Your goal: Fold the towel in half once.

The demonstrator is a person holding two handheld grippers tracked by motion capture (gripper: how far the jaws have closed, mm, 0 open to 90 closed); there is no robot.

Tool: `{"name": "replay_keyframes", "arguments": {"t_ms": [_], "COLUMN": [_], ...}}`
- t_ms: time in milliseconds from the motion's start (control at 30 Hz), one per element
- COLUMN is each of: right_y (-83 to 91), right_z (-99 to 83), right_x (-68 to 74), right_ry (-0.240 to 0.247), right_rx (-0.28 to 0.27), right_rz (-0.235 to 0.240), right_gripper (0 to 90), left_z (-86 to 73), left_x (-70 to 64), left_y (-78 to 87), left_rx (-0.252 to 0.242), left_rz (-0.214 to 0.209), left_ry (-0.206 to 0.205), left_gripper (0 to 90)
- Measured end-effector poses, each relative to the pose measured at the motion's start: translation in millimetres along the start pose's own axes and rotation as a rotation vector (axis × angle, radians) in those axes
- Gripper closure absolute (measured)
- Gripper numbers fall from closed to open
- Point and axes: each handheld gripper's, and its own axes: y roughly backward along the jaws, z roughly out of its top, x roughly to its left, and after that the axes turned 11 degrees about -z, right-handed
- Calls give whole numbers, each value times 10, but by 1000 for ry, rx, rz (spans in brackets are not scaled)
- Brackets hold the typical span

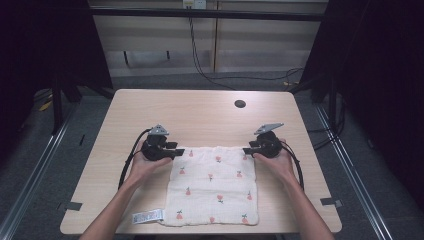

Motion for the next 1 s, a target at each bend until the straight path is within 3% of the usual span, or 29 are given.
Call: {"name": "replay_keyframes", "arguments": {"t_ms": [400, 700, 1000], "right_y": [-32, -11, -7], "right_z": [-81, -82, -103], "right_x": [-8, -4, -22], "right_ry": [9, 30, 1], "right_rx": [-3, 5, -2], "right_rz": [11, 20, 49], "right_gripper": [511, 656, 811], "left_z": [-62, -85, -70], "left_x": [51, 87, 92], "left_y": [47, -60, -63], "left_rx": [9, 44, 40], "left_rz": [15, 13, 28], "left_ry": [4, 24, 19], "left_gripper": [485, 451, 434]}}
